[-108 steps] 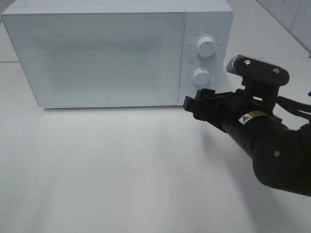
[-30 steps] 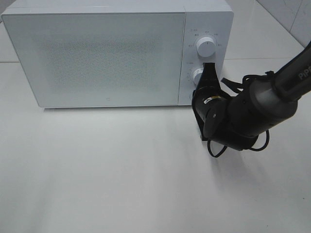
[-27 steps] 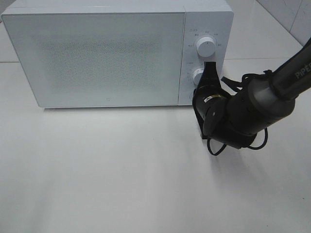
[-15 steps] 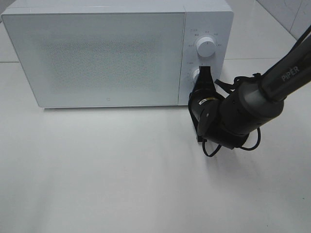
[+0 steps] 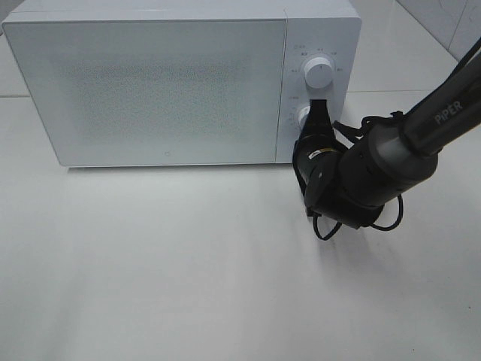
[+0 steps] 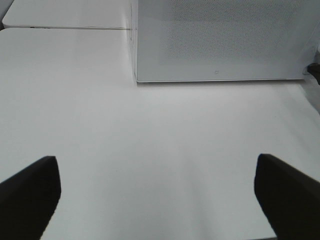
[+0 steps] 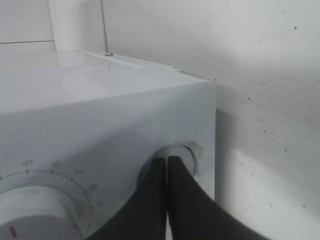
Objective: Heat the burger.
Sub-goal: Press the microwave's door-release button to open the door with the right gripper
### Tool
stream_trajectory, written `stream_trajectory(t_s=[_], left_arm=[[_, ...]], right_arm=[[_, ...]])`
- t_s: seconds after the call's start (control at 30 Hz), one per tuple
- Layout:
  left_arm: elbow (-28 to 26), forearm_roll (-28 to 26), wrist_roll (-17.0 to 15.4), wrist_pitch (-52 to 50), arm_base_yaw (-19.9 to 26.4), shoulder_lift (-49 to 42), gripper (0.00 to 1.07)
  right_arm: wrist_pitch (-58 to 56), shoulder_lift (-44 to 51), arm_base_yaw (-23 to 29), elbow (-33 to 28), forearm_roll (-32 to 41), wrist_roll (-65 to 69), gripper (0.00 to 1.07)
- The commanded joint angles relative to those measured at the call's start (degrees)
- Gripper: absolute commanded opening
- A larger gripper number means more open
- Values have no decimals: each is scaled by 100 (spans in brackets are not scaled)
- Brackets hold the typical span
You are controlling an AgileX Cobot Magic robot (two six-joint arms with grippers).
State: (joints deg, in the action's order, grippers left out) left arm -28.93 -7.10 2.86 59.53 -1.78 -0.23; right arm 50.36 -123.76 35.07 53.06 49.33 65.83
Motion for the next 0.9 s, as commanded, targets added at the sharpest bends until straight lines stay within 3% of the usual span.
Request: stream_trajectory(t_s=[0.03,0.67,0.9], left_arm=[[11,-6,-23,-11,23,-120,98],[11,-6,-23,-11,23,-120,98],[11,-11,-23,-11,23,-120,98]], right_arm=[[418,17,-52,143,-69,-115,0],[1020,17,-52,384,-160,-115,0],[1106,-264,-218,848,-315,-160,0]])
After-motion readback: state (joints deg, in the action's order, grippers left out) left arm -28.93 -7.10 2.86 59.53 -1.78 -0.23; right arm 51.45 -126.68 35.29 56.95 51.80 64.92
